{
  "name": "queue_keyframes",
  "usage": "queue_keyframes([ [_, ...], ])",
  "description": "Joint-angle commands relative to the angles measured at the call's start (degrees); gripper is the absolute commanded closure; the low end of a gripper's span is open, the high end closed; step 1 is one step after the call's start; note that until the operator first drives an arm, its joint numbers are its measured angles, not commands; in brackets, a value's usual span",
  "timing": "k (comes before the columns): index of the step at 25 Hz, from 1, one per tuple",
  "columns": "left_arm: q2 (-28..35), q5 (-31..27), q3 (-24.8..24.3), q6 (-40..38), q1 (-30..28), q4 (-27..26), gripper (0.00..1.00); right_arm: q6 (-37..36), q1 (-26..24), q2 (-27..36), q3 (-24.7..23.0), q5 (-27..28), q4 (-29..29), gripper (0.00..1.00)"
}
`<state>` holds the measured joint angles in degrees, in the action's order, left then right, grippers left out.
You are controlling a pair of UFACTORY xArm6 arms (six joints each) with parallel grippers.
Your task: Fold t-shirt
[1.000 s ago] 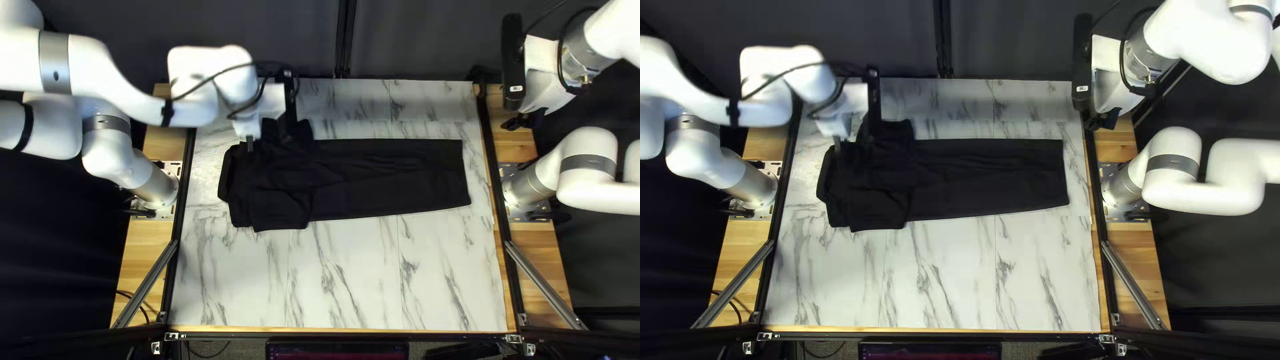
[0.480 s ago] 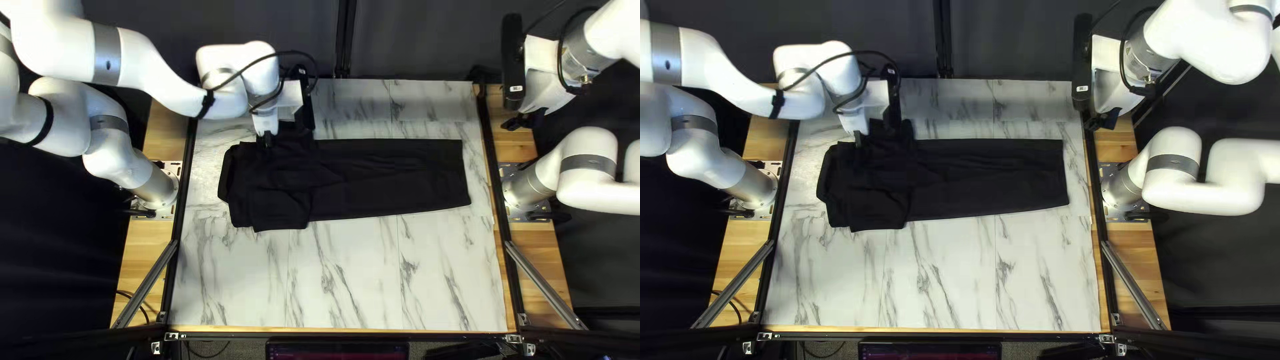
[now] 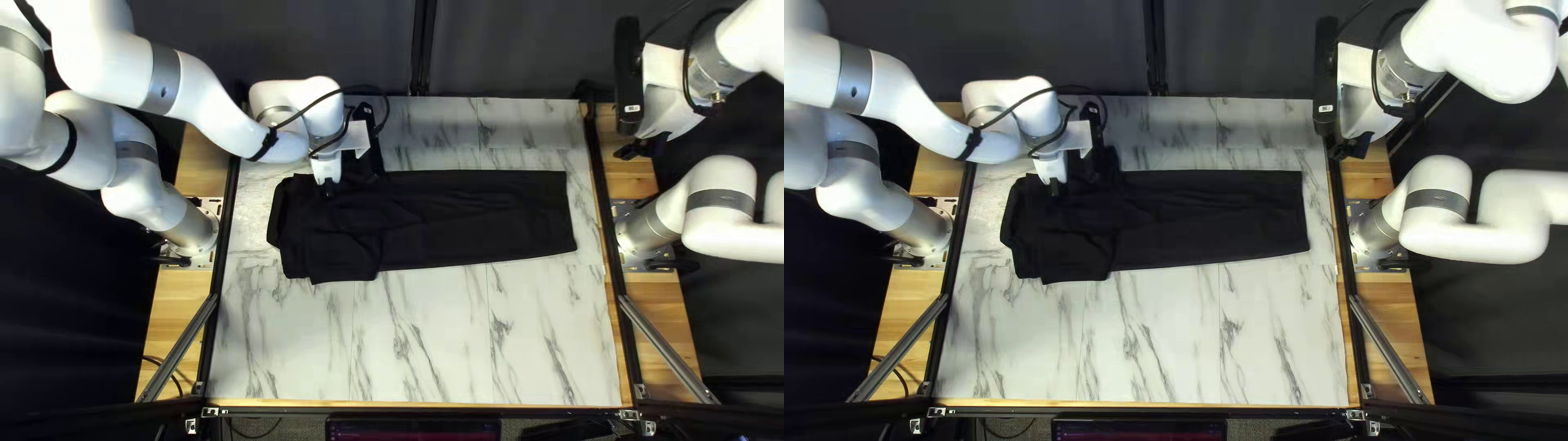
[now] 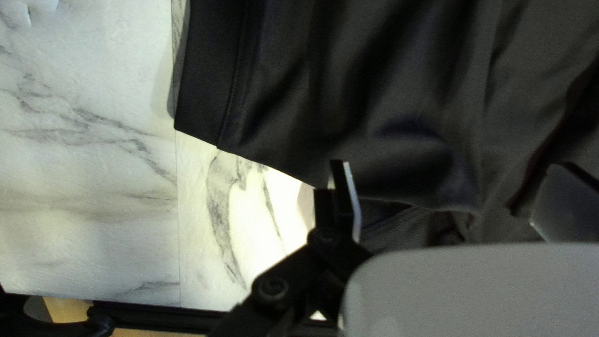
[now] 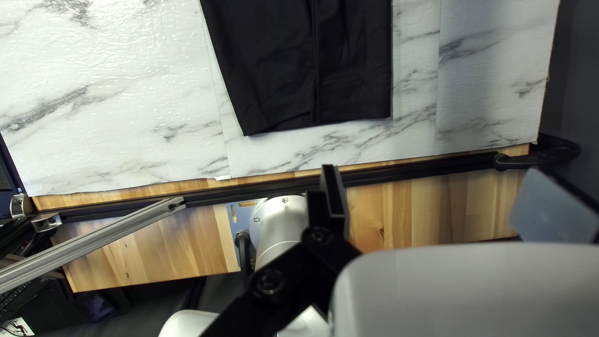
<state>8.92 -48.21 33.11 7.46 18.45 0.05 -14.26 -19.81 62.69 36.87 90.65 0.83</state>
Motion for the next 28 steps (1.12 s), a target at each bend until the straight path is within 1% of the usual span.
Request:
queue_keyframes([
  [1,-2.7,1.2,0.3,-2.0,-0.1,1.9,0.04,0.0,0.0,0.0,0.0,0.0,0.0,0.00],
  [4,-3.2,2.3,-0.5,-3.3,-0.8,2.5,0.19,0.0,0.0,0.0,0.0,0.0,0.0,0.00],
  [5,-3.2,2.6,-0.8,-3.5,-0.9,2.7,0.52,0.0,0.0,0.0,0.0,0.0,0.0,0.00],
  [6,-3.2,2.9,-1.2,-3.8,-1.1,2.8,0.93,0.0,0.0,0.0,0.0,0.0,0.0,0.00],
  [7,-3.1,2.9,-1.3,-3.9,-1.2,2.9,0.97,0.0,0.0,0.0,0.0,0.0,0.0,0.00],
  [10,-2.8,2.9,-1.9,-4.3,-1.6,2.8,1.00,0.0,0.0,0.0,0.0,0.0,0.0,0.00],
  [14,-2.5,3.0,-2.6,-5.0,-2.5,2.4,1.00,0.0,0.0,0.0,0.0,0.0,0.0,0.00],
  [17,-1.1,2.3,-3.2,-5.9,-3.4,2.3,1.00,0.0,0.0,0.0,0.0,0.0,0.0,0.00],
  [23,2.9,-0.5,-3.1,-9.4,-7.3,2.5,1.00,0.0,0.0,0.0,0.0,0.0,0.0,0.00],
  [28,3.4,-0.1,-3.1,-11.6,-10.3,2.7,1.00,0.0,0.0,0.0,0.0,0.0,0.0,0.00],
])
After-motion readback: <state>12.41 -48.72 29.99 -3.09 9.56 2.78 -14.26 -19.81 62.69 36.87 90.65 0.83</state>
